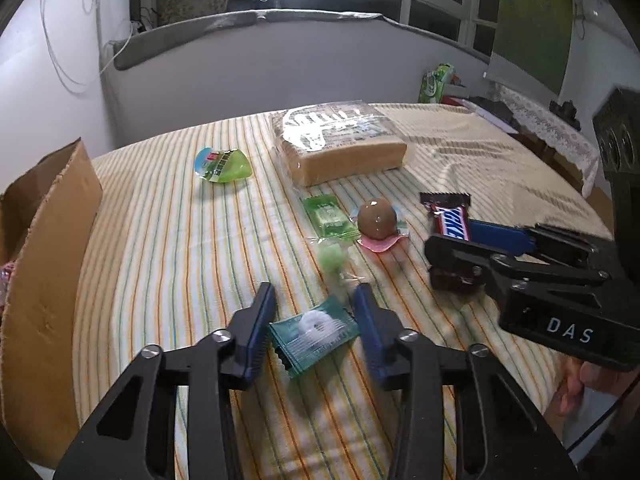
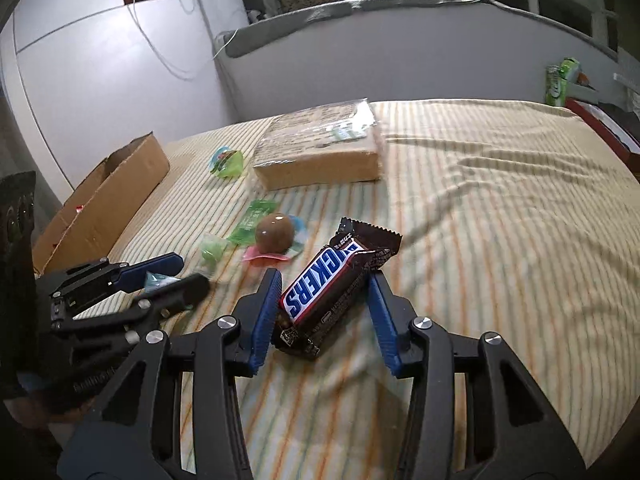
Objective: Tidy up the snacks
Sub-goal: 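Grasp the green mint pack with the left tool while the right tool grasps the Snickers bar, then carry both held snacks over the cardboard box and open both tools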
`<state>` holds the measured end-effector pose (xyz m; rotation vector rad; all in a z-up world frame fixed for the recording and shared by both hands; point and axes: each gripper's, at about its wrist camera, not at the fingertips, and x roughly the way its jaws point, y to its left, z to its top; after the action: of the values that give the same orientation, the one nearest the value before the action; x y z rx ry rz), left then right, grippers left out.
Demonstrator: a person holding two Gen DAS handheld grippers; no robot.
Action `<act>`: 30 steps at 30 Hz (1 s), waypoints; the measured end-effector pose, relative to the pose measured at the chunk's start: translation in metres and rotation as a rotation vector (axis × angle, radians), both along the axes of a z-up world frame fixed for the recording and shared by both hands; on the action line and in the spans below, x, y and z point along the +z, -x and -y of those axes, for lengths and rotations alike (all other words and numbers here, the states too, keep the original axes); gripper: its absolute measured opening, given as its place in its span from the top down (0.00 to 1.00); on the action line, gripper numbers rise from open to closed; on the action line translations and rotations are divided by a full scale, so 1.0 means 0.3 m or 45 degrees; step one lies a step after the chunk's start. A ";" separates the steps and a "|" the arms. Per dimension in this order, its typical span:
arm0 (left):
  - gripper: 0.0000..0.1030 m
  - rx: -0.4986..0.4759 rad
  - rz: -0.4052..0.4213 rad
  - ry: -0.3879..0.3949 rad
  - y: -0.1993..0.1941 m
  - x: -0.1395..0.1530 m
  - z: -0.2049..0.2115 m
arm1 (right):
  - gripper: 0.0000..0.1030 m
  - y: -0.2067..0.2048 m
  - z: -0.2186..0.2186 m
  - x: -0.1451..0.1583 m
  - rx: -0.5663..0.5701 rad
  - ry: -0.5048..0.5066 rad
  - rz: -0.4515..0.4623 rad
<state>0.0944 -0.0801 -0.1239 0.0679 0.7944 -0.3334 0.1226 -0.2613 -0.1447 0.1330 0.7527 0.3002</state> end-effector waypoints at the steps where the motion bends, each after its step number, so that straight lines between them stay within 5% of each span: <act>1: 0.70 0.001 -0.005 0.021 -0.001 0.003 -0.010 | 0.55 0.009 0.010 0.003 -0.007 -0.008 0.007; 9: 0.77 -0.024 -0.012 0.011 0.045 0.004 -0.027 | 0.55 0.062 0.061 -0.001 -0.050 -0.028 0.017; 18: 0.65 -0.055 0.012 -0.026 0.112 -0.002 -0.021 | 0.55 0.108 0.078 -0.013 -0.060 -0.058 0.033; 23: 0.79 -0.049 0.018 -0.039 0.108 -0.002 -0.011 | 0.55 0.127 0.080 -0.012 -0.059 -0.061 0.048; 30: 0.80 -0.046 0.026 -0.043 0.116 0.001 -0.012 | 0.55 0.150 0.080 0.006 -0.065 -0.059 0.076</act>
<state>0.0595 -0.0764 -0.1237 0.1171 0.7790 -0.3532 0.0777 -0.2854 -0.1429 0.1862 0.6827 0.2718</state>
